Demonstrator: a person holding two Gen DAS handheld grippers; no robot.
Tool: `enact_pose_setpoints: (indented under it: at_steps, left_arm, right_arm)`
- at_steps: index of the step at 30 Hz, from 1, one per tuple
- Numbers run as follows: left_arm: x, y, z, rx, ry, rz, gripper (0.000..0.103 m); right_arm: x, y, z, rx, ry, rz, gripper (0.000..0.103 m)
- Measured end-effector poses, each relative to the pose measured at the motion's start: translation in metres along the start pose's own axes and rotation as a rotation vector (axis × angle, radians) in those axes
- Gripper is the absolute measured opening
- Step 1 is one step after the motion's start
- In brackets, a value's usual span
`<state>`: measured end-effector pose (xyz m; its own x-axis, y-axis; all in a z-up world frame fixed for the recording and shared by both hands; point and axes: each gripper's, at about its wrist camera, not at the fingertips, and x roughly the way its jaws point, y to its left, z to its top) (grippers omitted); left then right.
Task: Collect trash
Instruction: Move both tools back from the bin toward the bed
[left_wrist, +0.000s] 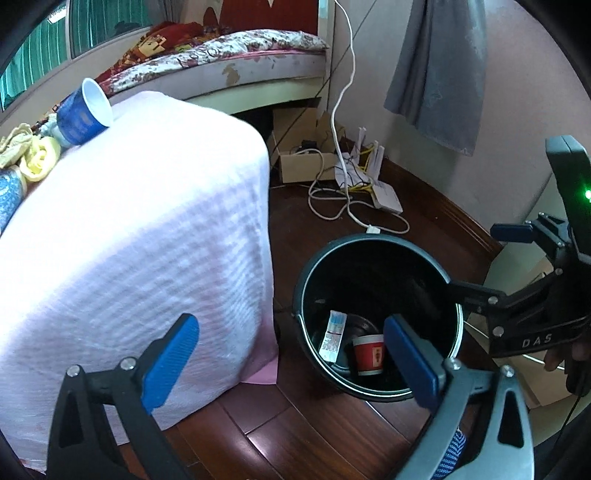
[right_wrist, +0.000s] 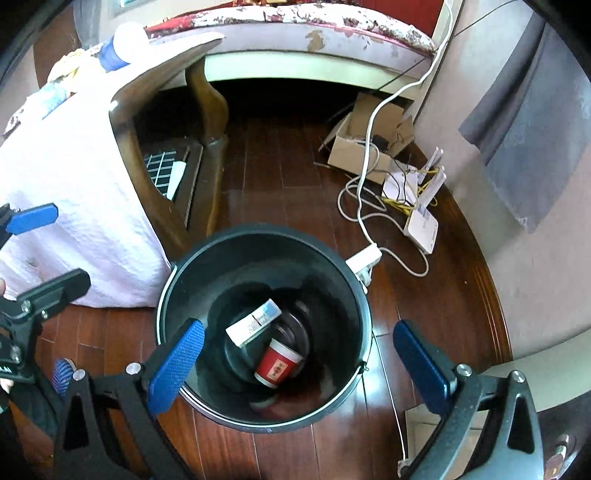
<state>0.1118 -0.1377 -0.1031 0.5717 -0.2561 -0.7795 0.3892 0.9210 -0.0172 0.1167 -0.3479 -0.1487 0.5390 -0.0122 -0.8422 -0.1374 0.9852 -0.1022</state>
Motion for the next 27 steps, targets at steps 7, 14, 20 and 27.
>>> enact_pose_setpoints:
  at_steps: [7,14,20,27]
  left_arm:
    - [-0.023,0.006,0.006,-0.009,-0.047,0.024,0.101]
    - [-0.039,0.019,0.010,-0.035,-0.083,0.051,0.101]
    - [-0.056,0.033,0.012,-0.051,-0.118,0.080,0.102]
    - [-0.074,0.057,0.013,-0.077,-0.157,0.125,0.102]
  right_arm:
    - [-0.017,0.008,0.011,-0.004,-0.042,0.007,0.103]
    - [-0.040,0.022,0.021,-0.020,-0.088,0.014,0.103]
    - [-0.056,0.037,0.033,-0.045,-0.131,0.028,0.103]
    - [-0.070,0.063,0.051,-0.084,-0.175,0.051,0.103]
